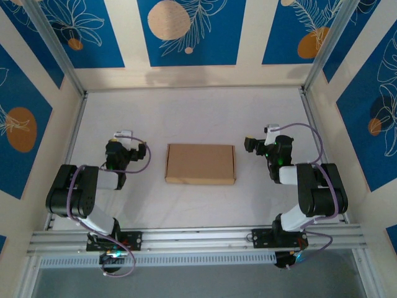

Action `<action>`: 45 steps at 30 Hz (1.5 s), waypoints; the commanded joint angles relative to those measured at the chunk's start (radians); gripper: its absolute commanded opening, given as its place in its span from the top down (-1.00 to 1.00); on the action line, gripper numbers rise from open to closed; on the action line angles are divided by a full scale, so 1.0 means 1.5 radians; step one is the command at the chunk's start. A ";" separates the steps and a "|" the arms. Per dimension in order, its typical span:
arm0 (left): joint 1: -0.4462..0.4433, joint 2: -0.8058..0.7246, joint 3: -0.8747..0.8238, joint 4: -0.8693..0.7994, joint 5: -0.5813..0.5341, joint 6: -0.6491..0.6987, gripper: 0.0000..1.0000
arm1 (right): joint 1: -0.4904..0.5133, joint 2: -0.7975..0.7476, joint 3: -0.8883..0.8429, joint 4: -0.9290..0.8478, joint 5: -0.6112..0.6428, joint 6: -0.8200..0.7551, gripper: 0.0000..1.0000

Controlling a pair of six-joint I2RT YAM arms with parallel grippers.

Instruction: Fold the paper box

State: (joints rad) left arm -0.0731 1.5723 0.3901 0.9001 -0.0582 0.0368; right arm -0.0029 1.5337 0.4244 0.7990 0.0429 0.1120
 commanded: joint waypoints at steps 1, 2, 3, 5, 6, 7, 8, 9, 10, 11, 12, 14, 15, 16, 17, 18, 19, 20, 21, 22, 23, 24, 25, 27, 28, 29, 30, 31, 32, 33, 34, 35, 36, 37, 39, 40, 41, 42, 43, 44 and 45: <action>0.005 -0.005 -0.002 0.007 0.015 0.011 -1.00 | 0.000 -0.006 -0.002 0.001 0.010 -0.013 -0.98; 0.004 -0.007 -0.004 0.009 0.015 0.011 -1.00 | 0.003 -0.007 -0.005 0.005 0.017 -0.015 -0.99; 0.004 -0.007 -0.005 0.012 0.015 0.011 -1.00 | 0.004 -0.008 -0.005 0.005 0.017 -0.014 -0.98; 0.005 -0.008 -0.007 0.014 0.014 0.011 -1.00 | 0.002 -0.007 -0.004 0.003 0.015 -0.015 -0.98; 0.005 -0.008 -0.006 0.014 0.015 0.011 -1.00 | 0.002 -0.007 -0.005 0.005 0.015 -0.014 -0.98; 0.005 -0.008 -0.006 0.014 0.015 0.011 -1.00 | 0.003 -0.007 -0.004 0.004 0.015 -0.014 -0.98; 0.004 -0.008 -0.007 0.015 0.015 0.011 -1.00 | 0.002 -0.007 -0.004 0.003 0.015 -0.014 -0.98; 0.004 -0.009 -0.006 0.014 0.015 0.011 -1.00 | 0.002 -0.007 -0.004 0.003 0.012 -0.013 -0.99; 0.005 -0.008 -0.007 0.014 0.015 0.011 -1.00 | 0.001 -0.007 -0.004 0.003 0.009 -0.012 -0.99; 0.004 -0.008 -0.007 0.014 0.015 0.011 -1.00 | -0.001 -0.007 -0.004 0.003 0.008 -0.013 -0.98; 0.004 -0.008 -0.006 0.014 0.015 0.011 -1.00 | 0.000 -0.007 -0.004 0.003 0.008 -0.012 -0.99; 0.004 -0.008 -0.007 0.014 0.015 0.011 -1.00 | 0.000 -0.007 -0.004 0.002 0.008 -0.013 -0.99; 0.004 -0.008 -0.006 0.014 0.015 0.011 -1.00 | -0.001 -0.007 -0.004 0.002 0.008 -0.012 -0.98; 0.004 -0.008 -0.007 0.014 0.015 0.012 -1.00 | 0.000 -0.007 -0.004 0.002 0.008 -0.012 -0.98; 0.004 -0.008 -0.006 0.014 0.015 0.012 -1.00 | 0.000 -0.007 -0.003 0.003 0.008 -0.013 -0.98; 0.005 -0.008 -0.006 0.014 0.015 0.011 -1.00 | 0.000 -0.007 -0.005 0.002 0.008 -0.012 -0.98; 0.005 -0.008 -0.006 0.013 0.015 0.011 -1.00 | -0.001 -0.007 -0.004 0.002 0.008 -0.012 -0.98; 0.004 -0.008 -0.006 0.014 0.015 0.011 -1.00 | -0.001 -0.007 -0.004 0.003 0.008 -0.012 -0.98; 0.004 -0.008 -0.006 0.013 0.015 0.011 -1.00 | 0.000 -0.007 -0.004 0.002 0.009 -0.012 -0.98; 0.004 -0.007 -0.005 0.013 0.015 0.012 -1.00 | 0.000 -0.007 -0.005 0.002 0.008 -0.013 -0.98; 0.004 -0.008 -0.006 0.014 0.015 0.011 -1.00 | -0.001 -0.007 -0.004 0.003 0.008 -0.012 -0.98; 0.004 -0.008 -0.006 0.014 0.015 0.012 -1.00 | 0.000 -0.007 -0.005 0.002 0.008 -0.013 -0.98; 0.005 -0.008 -0.006 0.014 0.015 0.011 -1.00 | 0.000 -0.007 -0.005 0.003 0.009 -0.012 -0.98; 0.004 -0.008 -0.006 0.013 0.015 0.011 -1.00 | 0.000 -0.007 -0.004 0.002 0.008 -0.012 -0.98; 0.004 -0.008 -0.005 0.014 0.015 0.011 -1.00 | -0.001 -0.008 -0.004 0.002 0.009 -0.012 -0.98; 0.005 -0.008 -0.005 0.014 0.015 0.011 -1.00 | 0.000 -0.007 -0.004 0.002 0.008 -0.012 -0.98; 0.005 -0.008 -0.006 0.013 0.015 0.011 -1.00 | -0.001 -0.007 -0.004 0.002 0.008 -0.012 -0.98; 0.005 -0.008 -0.006 0.014 0.015 0.011 -1.00 | -0.001 -0.007 -0.004 0.002 0.008 -0.012 -0.98; 0.005 -0.008 -0.005 0.014 0.015 0.012 -1.00 | 0.000 -0.007 -0.004 0.003 0.008 -0.012 -0.99; 0.004 -0.008 -0.006 0.014 0.015 0.012 -1.00 | -0.001 -0.007 -0.004 0.003 0.008 -0.012 -0.98; 0.004 -0.008 -0.006 0.013 0.015 0.011 -1.00 | -0.001 -0.007 -0.004 0.002 0.008 -0.013 -0.98; 0.004 -0.008 -0.005 0.014 0.015 0.011 -1.00 | -0.001 -0.007 -0.004 0.002 0.008 -0.012 -0.98; 0.004 -0.008 -0.005 0.014 0.015 0.011 -1.00 | -0.001 -0.007 -0.005 0.003 0.008 -0.013 -0.98; 0.005 -0.008 -0.005 0.013 0.015 0.011 -1.00 | 0.000 -0.007 -0.004 0.002 0.008 -0.012 -0.99; 0.004 -0.008 -0.005 0.013 0.015 0.011 -1.00 | -0.001 -0.007 -0.004 0.002 0.008 -0.012 -0.99; 0.004 -0.008 -0.006 0.014 0.015 0.011 -1.00 | -0.001 -0.007 -0.004 0.002 0.008 -0.013 -0.99; 0.004 -0.008 -0.006 0.013 0.015 0.011 -1.00 | -0.001 -0.007 -0.004 0.003 0.008 -0.013 -0.98; 0.004 -0.008 -0.005 0.013 0.015 0.011 -1.00 | 0.000 -0.007 -0.004 0.002 0.008 -0.012 -0.98; 0.005 -0.007 -0.004 0.009 0.016 0.010 -1.00 | -0.001 -0.007 -0.005 0.002 0.008 -0.012 -0.99; 0.006 -0.005 0.002 0.001 0.019 0.008 -1.00 | 0.000 -0.007 -0.004 0.003 0.009 -0.012 -0.98; 0.007 -0.004 0.003 -0.001 0.020 0.008 -1.00 | -0.001 -0.007 -0.004 0.002 0.008 -0.012 -0.98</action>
State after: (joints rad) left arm -0.0731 1.5723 0.3878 0.8997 -0.0544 0.0368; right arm -0.0021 1.5337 0.4244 0.7956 0.0486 0.1081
